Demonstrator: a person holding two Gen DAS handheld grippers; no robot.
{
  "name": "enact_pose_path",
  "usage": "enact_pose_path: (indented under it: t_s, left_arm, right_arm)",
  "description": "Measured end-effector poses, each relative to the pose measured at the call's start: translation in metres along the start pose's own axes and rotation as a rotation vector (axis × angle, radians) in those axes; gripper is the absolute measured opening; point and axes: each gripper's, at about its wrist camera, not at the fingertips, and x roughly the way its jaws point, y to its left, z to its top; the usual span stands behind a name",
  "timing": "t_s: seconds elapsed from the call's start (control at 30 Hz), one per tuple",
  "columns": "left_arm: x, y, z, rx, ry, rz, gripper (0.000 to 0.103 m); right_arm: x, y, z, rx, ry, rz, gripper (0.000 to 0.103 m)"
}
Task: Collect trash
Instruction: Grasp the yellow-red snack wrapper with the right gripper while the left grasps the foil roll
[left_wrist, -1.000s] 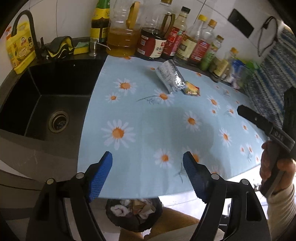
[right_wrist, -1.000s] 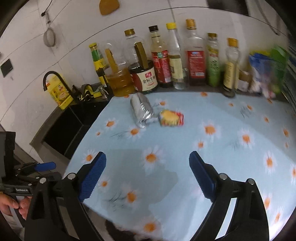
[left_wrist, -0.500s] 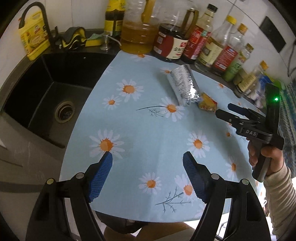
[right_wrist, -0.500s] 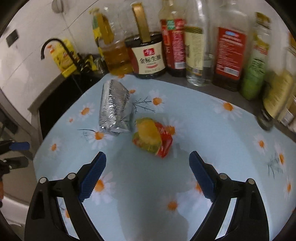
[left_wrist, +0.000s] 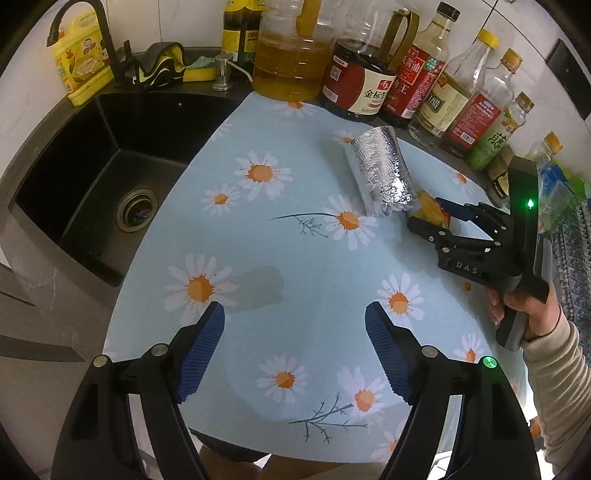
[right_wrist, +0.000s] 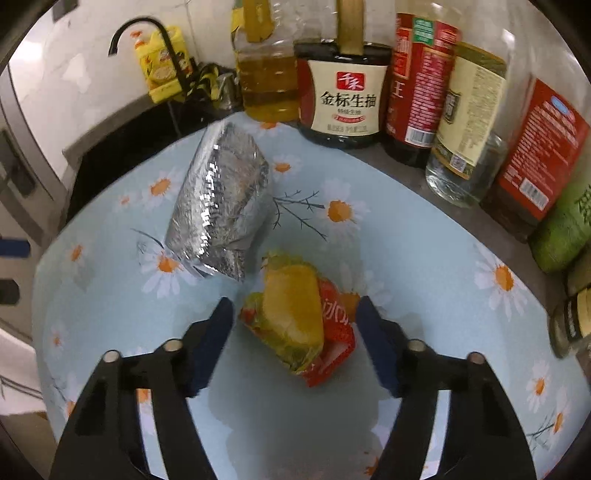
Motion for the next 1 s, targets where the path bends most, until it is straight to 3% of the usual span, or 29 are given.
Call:
enact_pose_path:
  t_s: [0.23,0.5,0.73,0.87,1.0]
  left_arm:
    - [0.003,-0.015,0.008,0.027,0.002,0.009,0.076]
    - [0.007,-0.034,0.025,0.078,-0.008,0.006,0.076]
    - [0.019,-0.059,0.051,0.12,0.002,-0.037,0.076]
    - [0.023,-0.08,0.073,0.2,-0.005,-0.027,0.076]
    - [0.039,-0.091,0.094,0.213,0.014,-0.037,0.076]
  right_arm:
    - [-0.003,-0.001,-0.005,-0.018,-0.028,0.017,0.059]
    - [-0.03,-0.014,-0.015,0.049,-0.07,0.044,0.059]
    - [-0.068,-0.022,-0.033,0.09,-0.111,0.044,0.059]
    - [-0.087,-0.024,-0.044,0.114,-0.133,0.04,0.059]
    - [-0.106,-0.024,-0.054,0.144,-0.161,0.044,0.059]
